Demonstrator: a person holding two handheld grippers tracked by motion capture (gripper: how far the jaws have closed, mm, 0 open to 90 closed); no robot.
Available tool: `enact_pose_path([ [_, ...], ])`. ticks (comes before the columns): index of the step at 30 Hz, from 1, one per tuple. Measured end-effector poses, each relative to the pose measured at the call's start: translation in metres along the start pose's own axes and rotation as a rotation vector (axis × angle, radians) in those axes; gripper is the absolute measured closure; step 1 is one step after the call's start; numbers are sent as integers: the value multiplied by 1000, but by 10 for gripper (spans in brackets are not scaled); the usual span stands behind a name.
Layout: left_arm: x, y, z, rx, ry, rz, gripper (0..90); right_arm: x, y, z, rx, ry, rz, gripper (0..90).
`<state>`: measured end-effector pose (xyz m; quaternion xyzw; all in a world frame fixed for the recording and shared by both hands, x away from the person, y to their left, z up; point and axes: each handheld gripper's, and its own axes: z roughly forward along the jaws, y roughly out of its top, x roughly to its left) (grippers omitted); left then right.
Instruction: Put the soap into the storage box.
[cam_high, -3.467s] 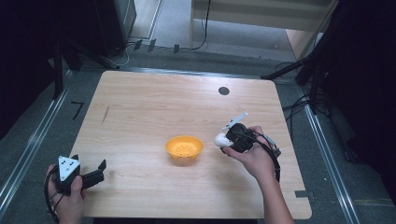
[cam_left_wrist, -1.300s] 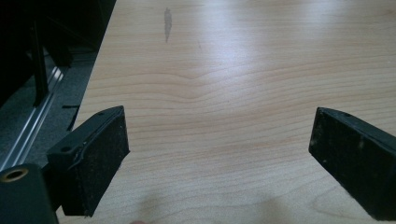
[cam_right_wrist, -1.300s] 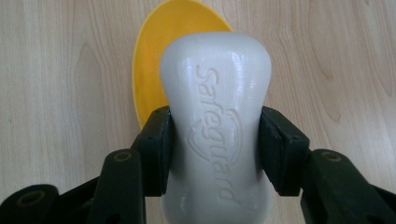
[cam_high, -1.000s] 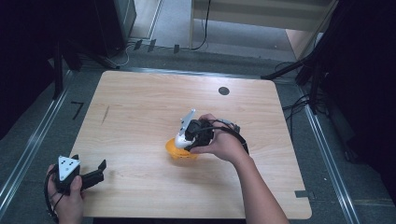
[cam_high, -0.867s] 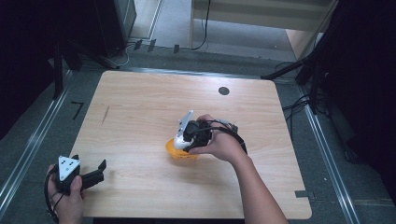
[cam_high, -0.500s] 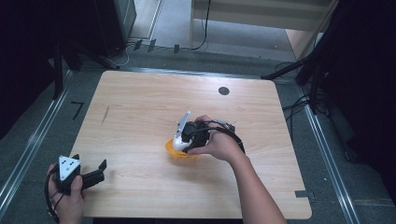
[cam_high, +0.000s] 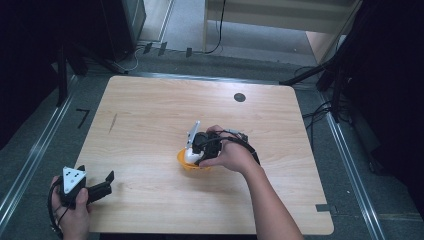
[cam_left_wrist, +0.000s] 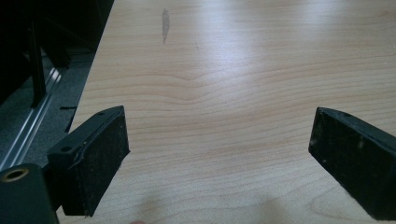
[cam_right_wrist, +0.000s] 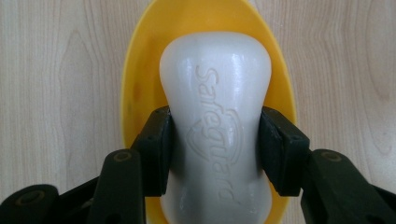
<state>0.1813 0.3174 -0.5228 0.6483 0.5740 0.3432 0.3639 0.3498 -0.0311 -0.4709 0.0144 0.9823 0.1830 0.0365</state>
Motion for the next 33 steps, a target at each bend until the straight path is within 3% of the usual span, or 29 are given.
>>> enact_pose_path([
  [4,0,0,0,0,0,0,56,0,0,3,11,-2,19,506],
  [13,0,0,0,2,0,2,55,-3,-5,-1,-28,19,93,466],
  [26,1,0,0,-7,0,-13,55,-5,-16,-20,-93,-18,180,361],
  [29,1,0,0,-8,0,-15,56,-5,-23,-27,-111,-59,218,323],
  [33,1,0,0,-8,1,-13,55,-6,-32,-32,-136,-68,260,309],
])
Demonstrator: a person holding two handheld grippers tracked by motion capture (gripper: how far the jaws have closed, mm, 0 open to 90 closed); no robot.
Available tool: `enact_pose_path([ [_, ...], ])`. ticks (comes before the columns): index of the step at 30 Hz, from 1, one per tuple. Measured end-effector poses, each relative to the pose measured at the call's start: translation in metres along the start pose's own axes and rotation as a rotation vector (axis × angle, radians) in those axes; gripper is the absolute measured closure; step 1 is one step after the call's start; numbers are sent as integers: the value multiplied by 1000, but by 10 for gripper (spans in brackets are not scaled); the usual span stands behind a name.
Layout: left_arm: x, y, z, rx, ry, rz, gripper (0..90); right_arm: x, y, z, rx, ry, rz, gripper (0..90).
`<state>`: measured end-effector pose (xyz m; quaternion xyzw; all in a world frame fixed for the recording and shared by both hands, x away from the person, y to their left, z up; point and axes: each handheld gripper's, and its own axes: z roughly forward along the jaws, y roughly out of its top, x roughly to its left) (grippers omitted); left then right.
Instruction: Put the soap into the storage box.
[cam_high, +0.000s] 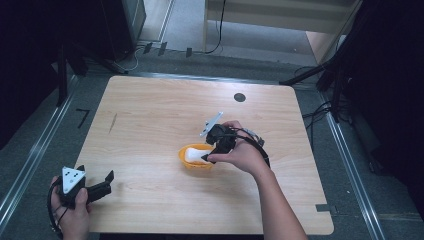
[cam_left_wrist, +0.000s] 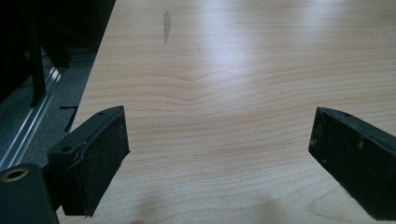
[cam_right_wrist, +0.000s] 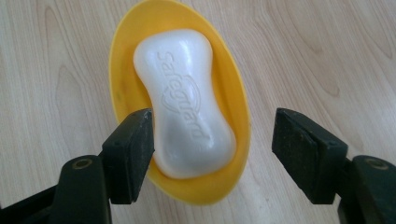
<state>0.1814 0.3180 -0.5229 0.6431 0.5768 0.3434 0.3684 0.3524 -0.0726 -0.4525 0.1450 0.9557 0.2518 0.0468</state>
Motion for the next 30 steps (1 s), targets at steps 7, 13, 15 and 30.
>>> enact_pose_path([
  [7,0,0,0,0,2,3,55,-4,-15,-4,-9,-15,62,277],
  [13,0,0,0,1,4,9,56,-6,-35,-7,-36,-29,118,248],
  [15,0,0,0,0,4,10,55,-7,-42,-10,-54,-28,145,239],
  [30,-1,0,-1,-4,8,19,56,1,-96,-8,-77,-93,276,127],
])
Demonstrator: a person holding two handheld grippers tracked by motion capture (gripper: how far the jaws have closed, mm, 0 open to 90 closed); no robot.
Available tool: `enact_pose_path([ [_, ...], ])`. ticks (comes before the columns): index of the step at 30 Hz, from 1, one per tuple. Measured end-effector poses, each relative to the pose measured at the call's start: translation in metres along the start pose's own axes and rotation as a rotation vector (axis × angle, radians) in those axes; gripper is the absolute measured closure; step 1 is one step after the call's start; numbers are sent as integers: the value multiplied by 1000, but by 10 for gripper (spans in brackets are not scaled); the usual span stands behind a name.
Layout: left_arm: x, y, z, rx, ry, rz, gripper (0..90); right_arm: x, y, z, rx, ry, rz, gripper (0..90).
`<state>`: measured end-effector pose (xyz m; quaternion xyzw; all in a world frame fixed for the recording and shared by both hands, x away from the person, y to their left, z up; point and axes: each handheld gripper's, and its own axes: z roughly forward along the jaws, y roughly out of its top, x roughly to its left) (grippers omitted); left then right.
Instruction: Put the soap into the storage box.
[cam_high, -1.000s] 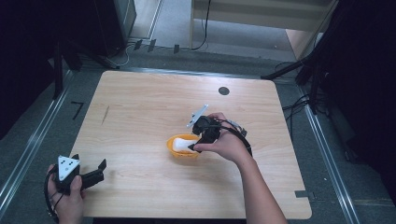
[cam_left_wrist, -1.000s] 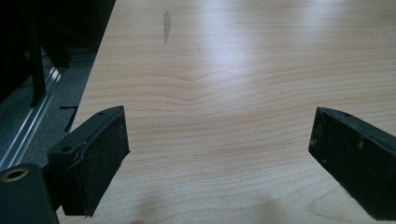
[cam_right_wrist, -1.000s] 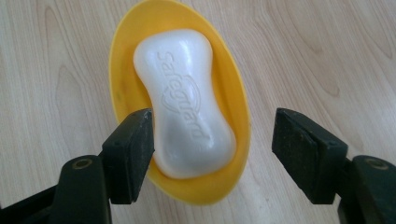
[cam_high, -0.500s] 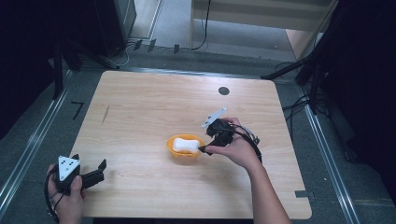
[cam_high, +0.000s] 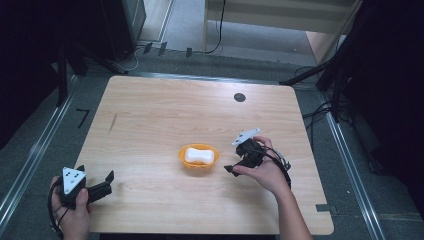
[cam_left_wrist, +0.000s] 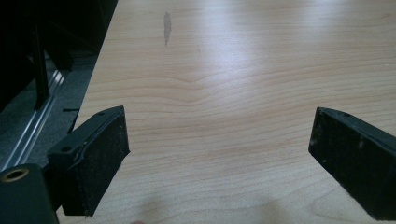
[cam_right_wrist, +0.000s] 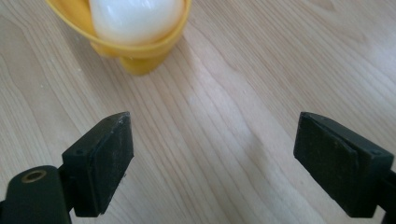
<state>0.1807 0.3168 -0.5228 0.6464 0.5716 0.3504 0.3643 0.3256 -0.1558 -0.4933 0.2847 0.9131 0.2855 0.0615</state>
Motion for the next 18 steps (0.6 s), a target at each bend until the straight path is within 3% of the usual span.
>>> enact_pose_path([
  [9,0,0,0,0,4,2,55,-3,-29,-5,-50,-20,88,89],
  [18,0,0,0,0,1,0,56,-1,-53,-12,-102,-49,119,81],
])
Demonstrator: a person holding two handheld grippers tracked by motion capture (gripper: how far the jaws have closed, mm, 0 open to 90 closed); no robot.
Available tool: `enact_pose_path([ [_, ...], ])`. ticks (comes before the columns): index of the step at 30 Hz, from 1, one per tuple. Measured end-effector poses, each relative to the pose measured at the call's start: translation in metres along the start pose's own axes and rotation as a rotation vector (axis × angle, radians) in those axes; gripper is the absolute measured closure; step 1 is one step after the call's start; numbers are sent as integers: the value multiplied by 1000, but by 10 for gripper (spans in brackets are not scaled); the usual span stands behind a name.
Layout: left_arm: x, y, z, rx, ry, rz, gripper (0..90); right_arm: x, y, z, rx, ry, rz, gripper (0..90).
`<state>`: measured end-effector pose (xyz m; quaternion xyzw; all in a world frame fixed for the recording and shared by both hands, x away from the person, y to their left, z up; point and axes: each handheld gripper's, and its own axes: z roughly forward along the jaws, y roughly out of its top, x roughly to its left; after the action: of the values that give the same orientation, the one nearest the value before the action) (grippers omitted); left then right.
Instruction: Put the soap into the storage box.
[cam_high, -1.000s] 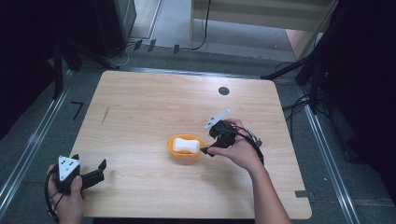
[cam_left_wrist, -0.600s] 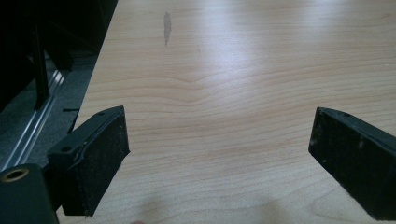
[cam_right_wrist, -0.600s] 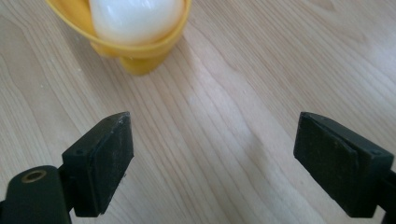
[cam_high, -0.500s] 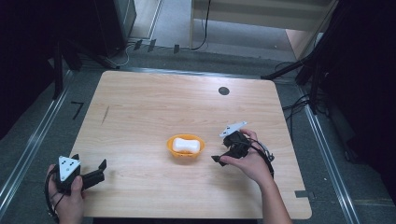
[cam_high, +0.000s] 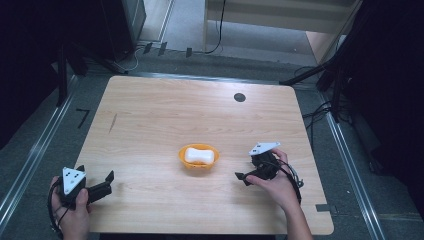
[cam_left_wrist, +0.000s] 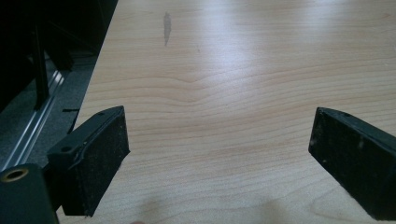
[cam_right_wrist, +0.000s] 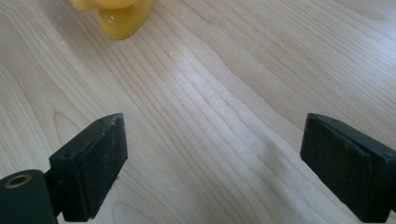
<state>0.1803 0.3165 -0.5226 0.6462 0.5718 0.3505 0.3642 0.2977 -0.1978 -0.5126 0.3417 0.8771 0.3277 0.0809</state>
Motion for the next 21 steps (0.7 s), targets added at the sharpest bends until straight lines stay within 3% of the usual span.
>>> enact_pose_path([
  [7,-1,0,0,1,5,2,55,-5,-21,-12,-66,-12,31,78],
  [21,-1,0,0,4,4,8,56,-17,-64,-28,-137,-39,105,75],
])
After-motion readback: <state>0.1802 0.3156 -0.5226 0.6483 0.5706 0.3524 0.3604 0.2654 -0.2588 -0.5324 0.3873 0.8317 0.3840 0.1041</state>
